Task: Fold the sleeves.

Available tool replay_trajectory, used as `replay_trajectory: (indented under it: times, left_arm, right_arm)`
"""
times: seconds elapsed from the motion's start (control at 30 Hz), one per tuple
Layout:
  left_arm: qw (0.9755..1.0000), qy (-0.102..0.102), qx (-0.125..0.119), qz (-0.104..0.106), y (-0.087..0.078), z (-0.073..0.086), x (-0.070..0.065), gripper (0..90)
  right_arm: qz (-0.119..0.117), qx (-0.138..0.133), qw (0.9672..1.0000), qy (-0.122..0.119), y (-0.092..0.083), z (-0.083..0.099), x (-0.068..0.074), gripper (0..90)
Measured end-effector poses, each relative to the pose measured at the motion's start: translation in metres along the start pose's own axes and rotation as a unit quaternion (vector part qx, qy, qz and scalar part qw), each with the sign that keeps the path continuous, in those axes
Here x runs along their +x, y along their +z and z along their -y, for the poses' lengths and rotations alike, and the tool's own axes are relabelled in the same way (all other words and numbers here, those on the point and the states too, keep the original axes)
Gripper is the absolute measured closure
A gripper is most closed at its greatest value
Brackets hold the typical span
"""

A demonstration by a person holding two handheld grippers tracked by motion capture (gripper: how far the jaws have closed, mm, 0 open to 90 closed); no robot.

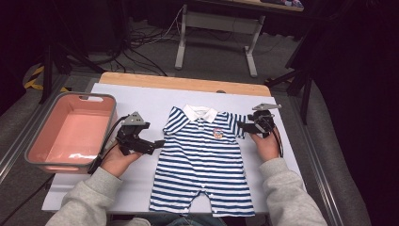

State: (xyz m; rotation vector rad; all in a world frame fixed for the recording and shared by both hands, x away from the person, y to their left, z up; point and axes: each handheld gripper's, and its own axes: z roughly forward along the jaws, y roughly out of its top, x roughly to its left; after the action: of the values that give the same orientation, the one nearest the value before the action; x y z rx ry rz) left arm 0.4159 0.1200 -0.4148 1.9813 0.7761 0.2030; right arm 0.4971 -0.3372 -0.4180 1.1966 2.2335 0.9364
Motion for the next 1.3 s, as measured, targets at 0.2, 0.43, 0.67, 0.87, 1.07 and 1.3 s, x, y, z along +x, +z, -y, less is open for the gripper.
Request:
replay_trajectory:
  times: [0.2,0.43,0.67,0.87,1.07,1.3]
  left_arm:
    - [1.0000,0.002,0.001,0.001,0.000,0.000,-0.001,4.5]
    - [1.0000,0.005,0.002,0.001,0.001,0.000,-0.002,4.5]
    - [1.0000,0.005,0.002,-0.003,0.001,0.000,-0.001,4.5]
    - [1.0000,0.003,0.005,-0.004,0.003,0.001,-0.001,4.5]
    - [1.0000,0.003,0.003,-0.006,0.002,0.001,-0.001,4.5]
    - [0.9999,0.005,0.002,-0.009,0.002,0.001,-0.001,4.5]
  right_arm:
    - [0.025,0.024,0.9994,0.007,0.011,-0.001,-0.003,42.2]
    - [0.043,0.055,0.9972,0.027,0.020,0.003,-0.012,48.2]
    - [0.037,0.077,0.9957,0.036,0.024,0.007,-0.015,56.0]
    - [0.005,0.081,0.9948,0.061,0.024,0.007,-0.017,74.0]
    - [0.001,0.084,0.9953,0.047,0.023,0.004,-0.013,86.3]
    - [-0.002,0.048,0.9981,0.038,0.009,-0.005,-0.007,86.1]
